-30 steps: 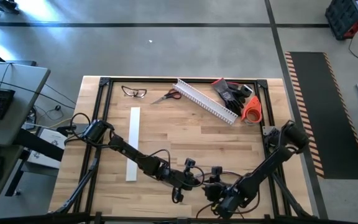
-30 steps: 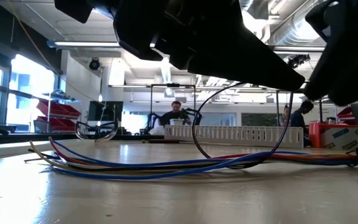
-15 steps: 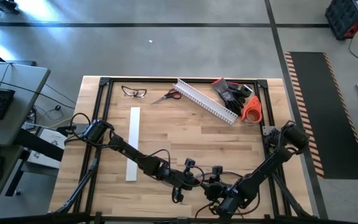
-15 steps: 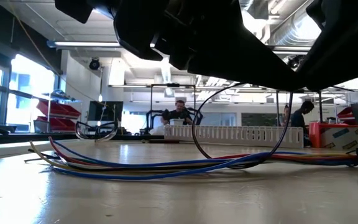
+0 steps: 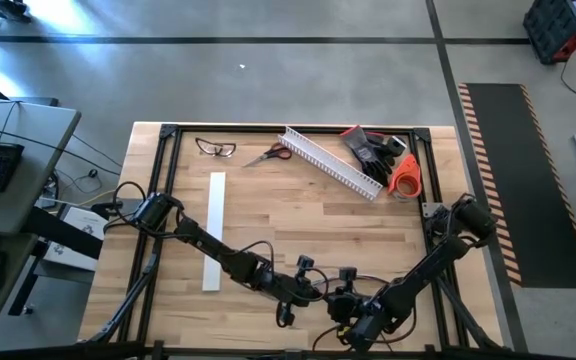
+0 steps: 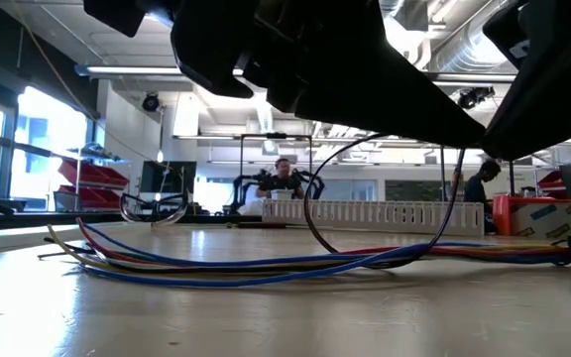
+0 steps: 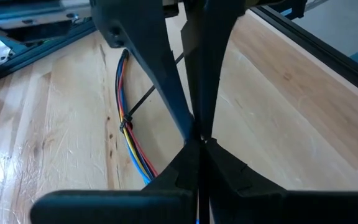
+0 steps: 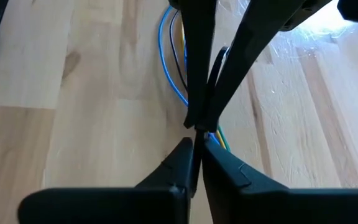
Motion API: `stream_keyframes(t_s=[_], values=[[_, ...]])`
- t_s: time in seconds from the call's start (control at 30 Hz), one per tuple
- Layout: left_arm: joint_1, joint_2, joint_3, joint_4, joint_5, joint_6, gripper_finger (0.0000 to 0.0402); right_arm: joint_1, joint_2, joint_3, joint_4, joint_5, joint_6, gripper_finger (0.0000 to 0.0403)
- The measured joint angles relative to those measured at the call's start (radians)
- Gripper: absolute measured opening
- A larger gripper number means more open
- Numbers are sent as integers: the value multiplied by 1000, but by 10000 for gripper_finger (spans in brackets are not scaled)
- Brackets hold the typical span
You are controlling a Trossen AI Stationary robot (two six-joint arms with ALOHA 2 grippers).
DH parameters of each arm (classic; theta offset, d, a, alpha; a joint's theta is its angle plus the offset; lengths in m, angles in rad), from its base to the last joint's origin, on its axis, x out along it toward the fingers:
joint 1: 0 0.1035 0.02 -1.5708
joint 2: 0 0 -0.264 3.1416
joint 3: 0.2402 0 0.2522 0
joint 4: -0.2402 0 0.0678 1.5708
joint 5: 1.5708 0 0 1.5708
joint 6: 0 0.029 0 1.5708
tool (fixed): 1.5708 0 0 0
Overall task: Ziptie cables
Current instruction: Wrap the black zip tie on the cable wires
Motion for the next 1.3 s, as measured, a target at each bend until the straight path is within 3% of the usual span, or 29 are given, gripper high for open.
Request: stream_keyframes(t_s=[0.33, 0.7, 0.93, 1.07, 1.23, 1.3], values=[[0, 0, 0, 4, -4, 0, 0, -23, 0, 0, 9, -5, 7, 71], [0, 0, 0, 6, -3, -1, 0, -22, 0, -1, 16, -1, 0, 4], [-8, -4, 0, -6, -47, 7, 0, -12, 0, -1, 1, -3, 80, 1], [-8, -38, 2, -72, -58, 10, 0, 12, 1, 1, -24, 23, 171, 0], [-7, -73, 0, -169, -79, 9, 0, 74, 22, -2, -81, -42, 298, 1], [-5, -76, 0, -195, -80, 6, 0, 99, 23, -1, -106, -22, 362, 1]])
